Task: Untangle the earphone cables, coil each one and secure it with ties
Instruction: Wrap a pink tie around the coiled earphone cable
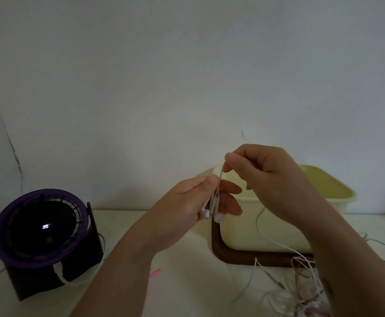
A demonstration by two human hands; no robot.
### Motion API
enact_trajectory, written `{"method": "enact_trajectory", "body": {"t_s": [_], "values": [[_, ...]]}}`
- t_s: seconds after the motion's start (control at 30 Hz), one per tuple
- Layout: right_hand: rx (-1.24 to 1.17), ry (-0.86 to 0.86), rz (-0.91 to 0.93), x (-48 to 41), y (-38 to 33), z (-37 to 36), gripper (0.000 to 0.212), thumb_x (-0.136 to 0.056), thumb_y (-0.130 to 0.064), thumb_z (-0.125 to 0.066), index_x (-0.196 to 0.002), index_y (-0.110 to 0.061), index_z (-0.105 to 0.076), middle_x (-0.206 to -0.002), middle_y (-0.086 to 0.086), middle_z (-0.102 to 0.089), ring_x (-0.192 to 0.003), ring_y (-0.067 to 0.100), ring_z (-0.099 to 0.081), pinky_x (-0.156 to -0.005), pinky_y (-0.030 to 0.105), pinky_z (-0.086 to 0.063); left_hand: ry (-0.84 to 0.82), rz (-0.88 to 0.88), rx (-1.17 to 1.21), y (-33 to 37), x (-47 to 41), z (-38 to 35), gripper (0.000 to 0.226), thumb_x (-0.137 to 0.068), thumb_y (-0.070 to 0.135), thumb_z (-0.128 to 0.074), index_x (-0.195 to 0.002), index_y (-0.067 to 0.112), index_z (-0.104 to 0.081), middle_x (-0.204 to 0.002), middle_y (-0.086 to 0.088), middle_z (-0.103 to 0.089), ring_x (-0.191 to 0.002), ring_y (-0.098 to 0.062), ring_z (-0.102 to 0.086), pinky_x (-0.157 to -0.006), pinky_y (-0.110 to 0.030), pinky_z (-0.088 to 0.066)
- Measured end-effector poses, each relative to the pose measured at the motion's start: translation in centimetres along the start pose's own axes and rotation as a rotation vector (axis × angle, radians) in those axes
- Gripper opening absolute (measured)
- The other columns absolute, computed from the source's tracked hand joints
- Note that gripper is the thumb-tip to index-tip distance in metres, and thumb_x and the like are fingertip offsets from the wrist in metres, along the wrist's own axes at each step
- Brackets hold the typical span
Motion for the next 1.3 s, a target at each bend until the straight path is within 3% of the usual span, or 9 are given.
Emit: {"method": "enact_trajectory", "body": {"t_s": [0.1,0.23,0.37,0.53,0.8,1.0,1.13,1.23,1.3], "values": [[-0.097,0.031,-0.051,-0.2,1.3,-0.4,0.026,-0.089,-0.035,-0.056,-0.067,-0.022,-0.064,-0.048,-0.008,-0.043,-0.051,0.013,-0.041,-0.051,0.024,-0.036,-0.064,0.002,0.136,0.5,0.1,-0.8,0.038,-0.088,0.035,-0.038,-0.085,0.026,-0.075,-0.073,0.000,-0.070,-0.078,-0.022,-0.065,-0.081,-0.031,-0.053],[-0.263,-0.074,-0.117,-0.2,3.2,-2.5,0.023,-0.089,-0.022,-0.059,-0.068,-0.016,-0.066,-0.059,0.006,-0.059,-0.058,0.014,-0.051,-0.056,0.030,-0.046,-0.057,-0.076,0.494,2.3,0.2,-0.8,0.036,-0.093,0.023,-0.043,-0.090,0.009,-0.076,-0.085,-0.010,-0.073,-0.080,-0.021,-0.071,-0.078,-0.033,-0.058],[-0.015,-0.304,-0.097,0.5,3.1,-5.4,0.035,-0.094,-0.026,-0.047,-0.064,-0.030,-0.063,-0.051,-0.010,-0.046,-0.052,0.009,-0.043,-0.057,0.037,-0.045,0.108,-0.142,0.731,2.7,-0.2,1.2,0.038,-0.083,0.024,-0.040,-0.108,0.005,-0.063,-0.102,-0.011,-0.072,-0.093,-0.020,-0.070,-0.082,-0.030,-0.056],[0.183,-0.546,-0.056,1.8,1.6,-6.7,0.024,-0.096,-0.031,-0.047,-0.085,-0.027,-0.068,-0.048,-0.019,-0.049,-0.049,0.004,-0.043,-0.053,0.018,-0.035,0.244,-0.122,0.478,1.2,-0.6,3.3,0.034,-0.098,0.025,-0.030,-0.113,0.012,-0.058,-0.106,-0.004,-0.072,-0.102,-0.015,-0.067,-0.086,-0.028,-0.053],[-0.112,-0.189,-0.073,0.6,-1.0,-0.9,0.029,-0.095,-0.027,-0.045,-0.078,-0.015,-0.066,-0.044,-0.007,-0.046,-0.040,0.006,-0.040,-0.055,0.038,-0.049,0.089,0.004,-0.025,-0.5,-0.2,1.5,0.047,-0.091,0.044,-0.032,-0.107,0.015,-0.065,-0.103,-0.007,-0.072,-0.103,-0.023,-0.066,-0.097,-0.043,-0.045],[-0.193,-0.058,-0.090,-0.3,1.5,-0.6,0.034,-0.097,-0.028,-0.044,-0.070,-0.016,-0.061,-0.045,-0.010,-0.041,-0.045,0.005,-0.038,-0.049,0.017,-0.039,-0.094,0.044,0.230,0.4,0.3,-0.7,0.046,-0.091,0.038,-0.040,-0.085,0.008,-0.073,-0.077,-0.010,-0.073,-0.072,-0.023,-0.070,-0.069,-0.031,-0.058],[-0.154,-0.202,-0.114,-0.1,3.1,-3.1,0.034,-0.096,-0.029,-0.047,-0.067,-0.018,-0.060,-0.054,-0.005,-0.051,-0.052,0.009,-0.047,-0.054,0.025,-0.042,-0.171,-0.108,0.615,2.8,0.4,-0.8,0.037,-0.092,0.032,-0.047,-0.098,0.007,-0.074,-0.091,-0.010,-0.074,-0.087,-0.020,-0.071,-0.081,-0.035,-0.057],[0.030,-0.413,-0.112,0.8,3.2,-5.6,0.033,-0.098,-0.028,-0.044,-0.069,-0.030,-0.060,-0.048,-0.017,-0.049,-0.048,-0.001,-0.044,-0.059,0.024,-0.043,0.020,-0.210,0.819,3.5,-0.2,1.2,0.041,-0.089,0.026,-0.038,-0.106,0.005,-0.069,-0.103,-0.011,-0.072,-0.096,-0.021,-0.070,-0.086,-0.033,-0.055],[0.130,-0.568,-0.104,1.7,2.9,-6.8,0.029,-0.098,-0.030,-0.043,-0.077,-0.033,-0.062,-0.049,-0.019,-0.050,-0.050,-0.004,-0.047,-0.062,0.022,-0.041,0.184,-0.233,0.682,3.1,-0.3,2.7,0.039,-0.094,0.026,-0.031,-0.109,0.008,-0.062,-0.102,-0.007,-0.073,-0.096,-0.017,-0.069,-0.087,-0.030,-0.054]]}}
Point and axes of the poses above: each hand's wrist, its own x-axis away from the middle knuckle, its own z-axis out of the back of the hand, y = z × x, the point moved 8 cm from there along -x, towards the middle knuckle
